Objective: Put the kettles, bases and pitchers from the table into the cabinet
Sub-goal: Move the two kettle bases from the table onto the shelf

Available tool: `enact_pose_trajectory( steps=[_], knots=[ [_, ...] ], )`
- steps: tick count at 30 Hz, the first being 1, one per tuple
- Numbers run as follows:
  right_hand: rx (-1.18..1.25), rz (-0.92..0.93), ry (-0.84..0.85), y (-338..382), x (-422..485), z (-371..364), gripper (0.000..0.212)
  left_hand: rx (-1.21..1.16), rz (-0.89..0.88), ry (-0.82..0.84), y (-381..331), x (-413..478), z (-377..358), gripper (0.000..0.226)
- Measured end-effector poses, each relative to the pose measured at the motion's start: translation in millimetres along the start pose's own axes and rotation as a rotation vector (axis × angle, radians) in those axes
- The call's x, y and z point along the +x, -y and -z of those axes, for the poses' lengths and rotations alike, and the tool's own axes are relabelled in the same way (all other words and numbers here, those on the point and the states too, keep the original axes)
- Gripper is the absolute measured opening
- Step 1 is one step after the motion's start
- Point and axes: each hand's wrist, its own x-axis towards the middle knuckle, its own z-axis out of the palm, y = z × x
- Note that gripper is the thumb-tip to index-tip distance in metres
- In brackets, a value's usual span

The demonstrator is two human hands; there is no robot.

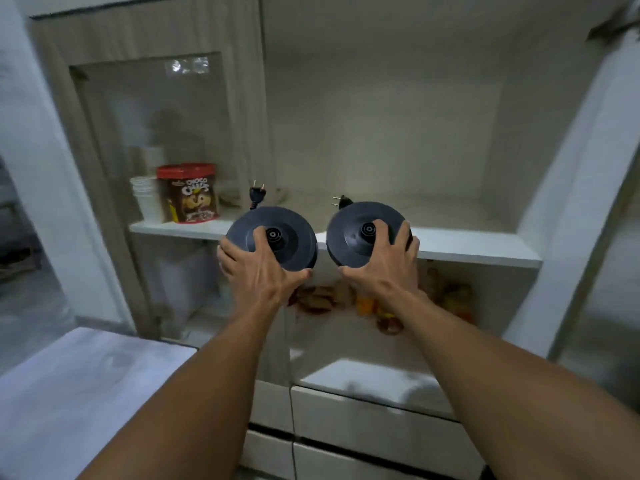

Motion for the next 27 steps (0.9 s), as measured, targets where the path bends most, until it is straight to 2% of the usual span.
enact_pose_trajectory(
  steps=[7, 13, 19, 25, 27],
  knots=[
    [-0.087, -0.112, -0.082, -97.4, 86.4, 31.8, 0.109, -0.080, -0.103, 0.088, -105.0, 44.1, -96.1, 0.100],
    [-0.155, -0.182, -0.033, -160.1, 160.2, 35.2, 0.111, -0.072, -0.103, 0.178, -174.5, 84.7, -168.1, 0.105],
    [-0.156, -0.255, 0.012, -194.9, 221.6, 15.3, 0.108, -0.046, -0.087, 0.285, -207.4, 134.0, -229.3, 0.101],
    [-0.174, -0.332, 0.065, -217.1, 284.2, -17.0, 0.118, 0.014, -0.150, 0.367, -213.4, 189.8, -288.7, 0.120],
    [-0.182, -0.383, 0.095, -219.9, 305.6, -24.9, 0.121, 0.011, -0.090, 0.419, -217.6, 209.9, -305.0, 0.124]
  ],
)
